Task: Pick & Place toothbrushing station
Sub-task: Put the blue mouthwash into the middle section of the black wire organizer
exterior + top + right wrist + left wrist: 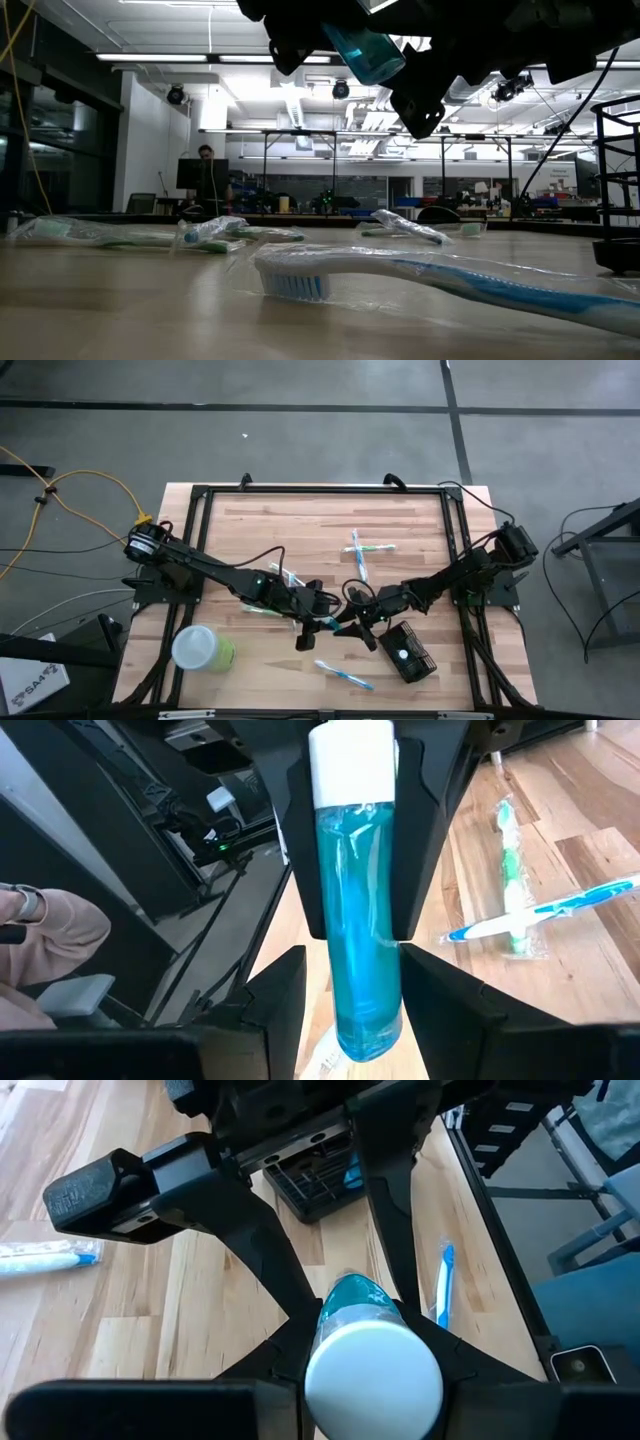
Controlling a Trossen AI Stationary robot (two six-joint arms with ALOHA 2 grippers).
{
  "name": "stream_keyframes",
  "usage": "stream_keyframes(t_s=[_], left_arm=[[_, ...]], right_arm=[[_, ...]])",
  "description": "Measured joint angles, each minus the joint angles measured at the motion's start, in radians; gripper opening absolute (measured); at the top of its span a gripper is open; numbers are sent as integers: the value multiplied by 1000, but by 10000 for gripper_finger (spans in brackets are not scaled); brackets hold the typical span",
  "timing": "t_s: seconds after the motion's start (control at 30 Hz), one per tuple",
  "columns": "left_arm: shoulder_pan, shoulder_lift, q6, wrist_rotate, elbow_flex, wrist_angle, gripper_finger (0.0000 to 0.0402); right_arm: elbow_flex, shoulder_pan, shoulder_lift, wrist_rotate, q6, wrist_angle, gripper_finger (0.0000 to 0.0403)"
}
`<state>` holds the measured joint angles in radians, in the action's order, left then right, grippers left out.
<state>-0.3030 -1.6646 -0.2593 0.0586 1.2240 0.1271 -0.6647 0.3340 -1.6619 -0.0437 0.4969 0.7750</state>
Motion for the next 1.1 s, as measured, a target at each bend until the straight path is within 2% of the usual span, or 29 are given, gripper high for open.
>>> stream_keyframes(t_s=[0.8, 1.1], left_arm=[[-1, 1, -44, -16, 0, 25, 92], [-1, 1, -45, -20, 1, 24, 92]], right_arm=[[0, 0, 0, -8, 0, 0, 151], [0, -3, 0, -7, -6, 3, 97]])
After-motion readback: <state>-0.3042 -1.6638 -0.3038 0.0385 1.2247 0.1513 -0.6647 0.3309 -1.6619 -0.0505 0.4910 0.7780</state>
